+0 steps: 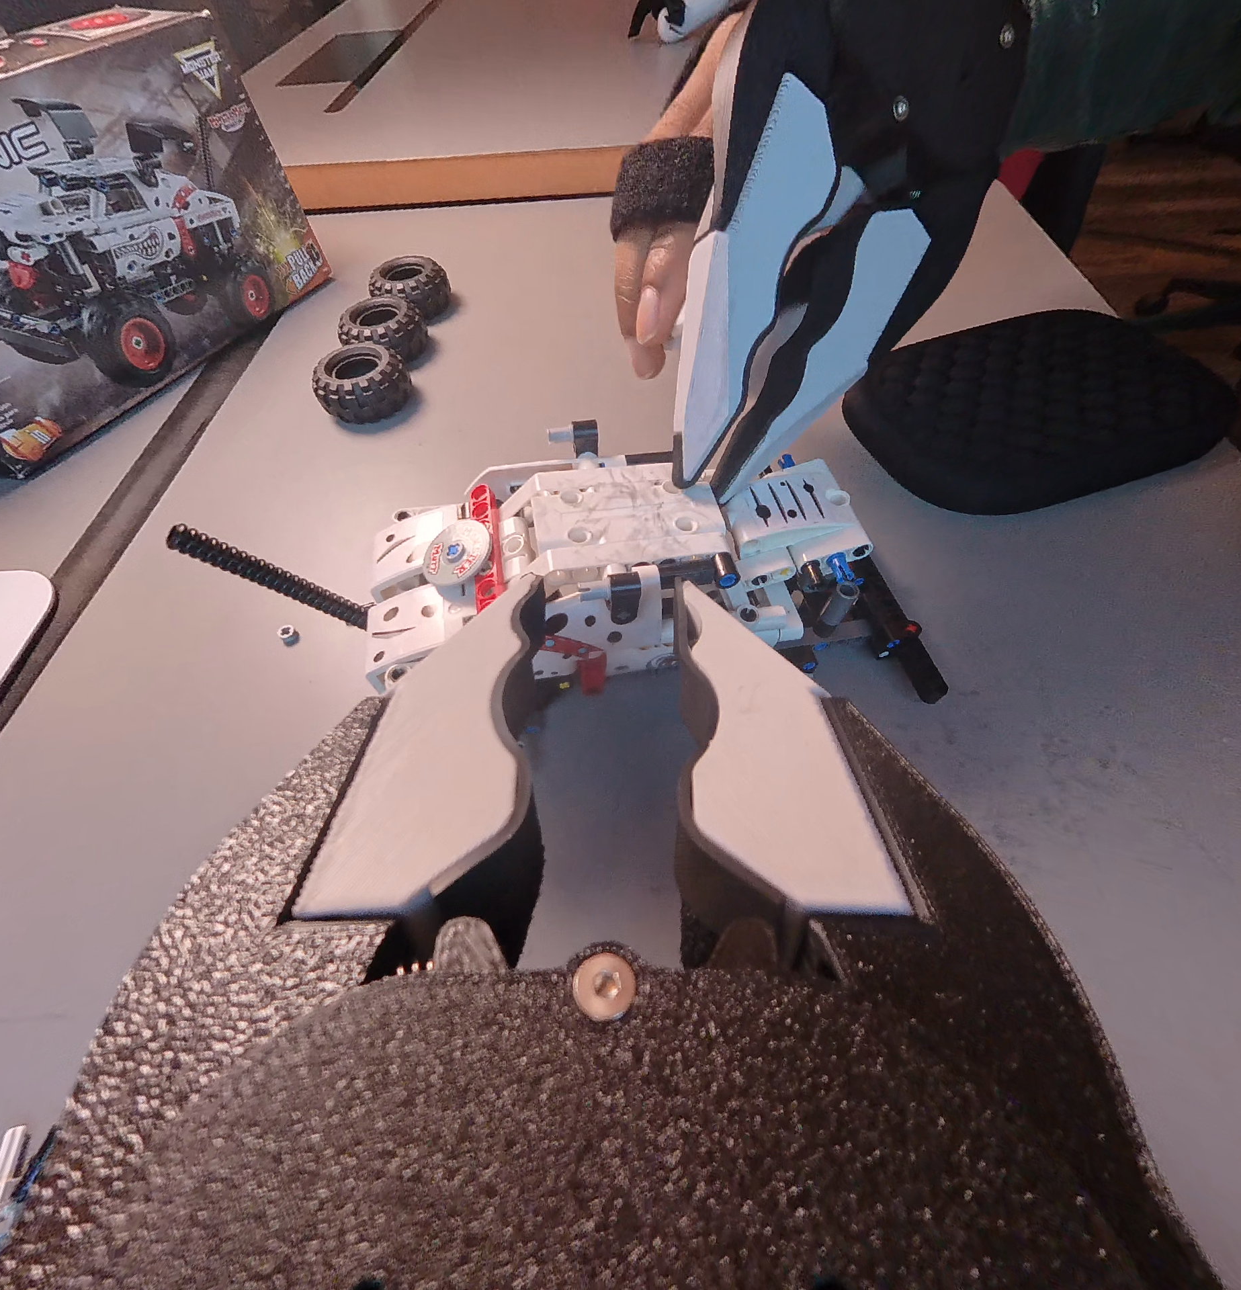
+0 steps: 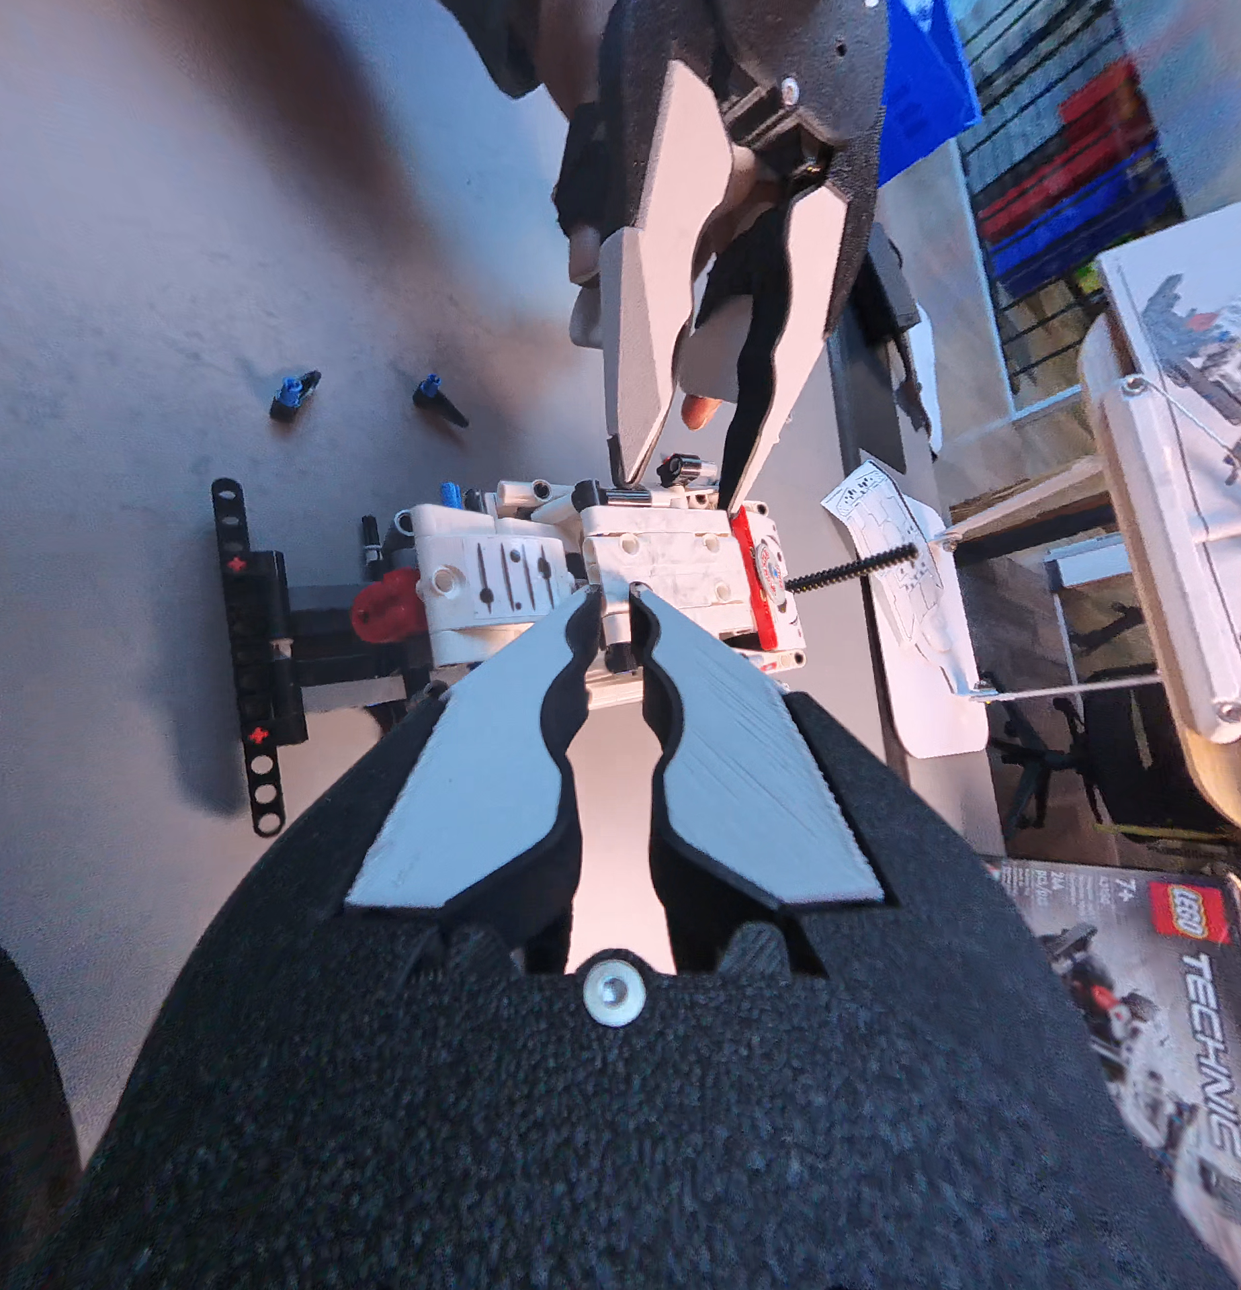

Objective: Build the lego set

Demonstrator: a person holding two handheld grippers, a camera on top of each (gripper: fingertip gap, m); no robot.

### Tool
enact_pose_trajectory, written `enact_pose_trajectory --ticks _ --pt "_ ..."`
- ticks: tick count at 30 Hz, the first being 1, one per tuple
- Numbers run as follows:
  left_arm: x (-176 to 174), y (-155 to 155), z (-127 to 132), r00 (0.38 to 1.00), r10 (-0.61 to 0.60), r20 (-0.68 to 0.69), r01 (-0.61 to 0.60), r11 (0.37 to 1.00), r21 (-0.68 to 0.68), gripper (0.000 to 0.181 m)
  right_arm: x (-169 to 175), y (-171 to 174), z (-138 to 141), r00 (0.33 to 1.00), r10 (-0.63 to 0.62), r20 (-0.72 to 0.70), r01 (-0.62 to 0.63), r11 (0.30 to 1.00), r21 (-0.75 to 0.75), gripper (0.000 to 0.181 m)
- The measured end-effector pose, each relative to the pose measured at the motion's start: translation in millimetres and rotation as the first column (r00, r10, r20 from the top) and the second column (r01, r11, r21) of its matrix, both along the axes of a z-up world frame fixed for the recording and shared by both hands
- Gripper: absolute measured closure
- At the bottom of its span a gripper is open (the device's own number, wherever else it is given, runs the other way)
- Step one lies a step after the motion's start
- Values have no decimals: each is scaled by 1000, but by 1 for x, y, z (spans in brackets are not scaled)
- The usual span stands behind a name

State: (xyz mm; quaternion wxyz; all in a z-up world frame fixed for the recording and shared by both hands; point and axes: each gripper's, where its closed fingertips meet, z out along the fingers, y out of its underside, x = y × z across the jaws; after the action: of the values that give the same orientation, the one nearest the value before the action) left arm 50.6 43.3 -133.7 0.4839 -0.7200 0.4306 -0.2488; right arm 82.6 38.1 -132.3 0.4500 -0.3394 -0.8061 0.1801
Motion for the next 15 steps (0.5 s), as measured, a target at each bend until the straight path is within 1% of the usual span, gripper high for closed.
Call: enact_pose_trajectory --ticks 3,9,15 --pt "-1 0 0 1000 0 -2 0 1000 1 146 0 -1 1 997 -37 -70 34 999 -43 177" --pt "-2 0 0 1000 3 -7 -3 1000 6 147 0 -3 3 976 -129 -175 96 978 -186 181" --pt "-4 1 0 1000 12 -13 -12 1000 10 150 0 -1 4 954 -216 -209 138 933 -333 181"
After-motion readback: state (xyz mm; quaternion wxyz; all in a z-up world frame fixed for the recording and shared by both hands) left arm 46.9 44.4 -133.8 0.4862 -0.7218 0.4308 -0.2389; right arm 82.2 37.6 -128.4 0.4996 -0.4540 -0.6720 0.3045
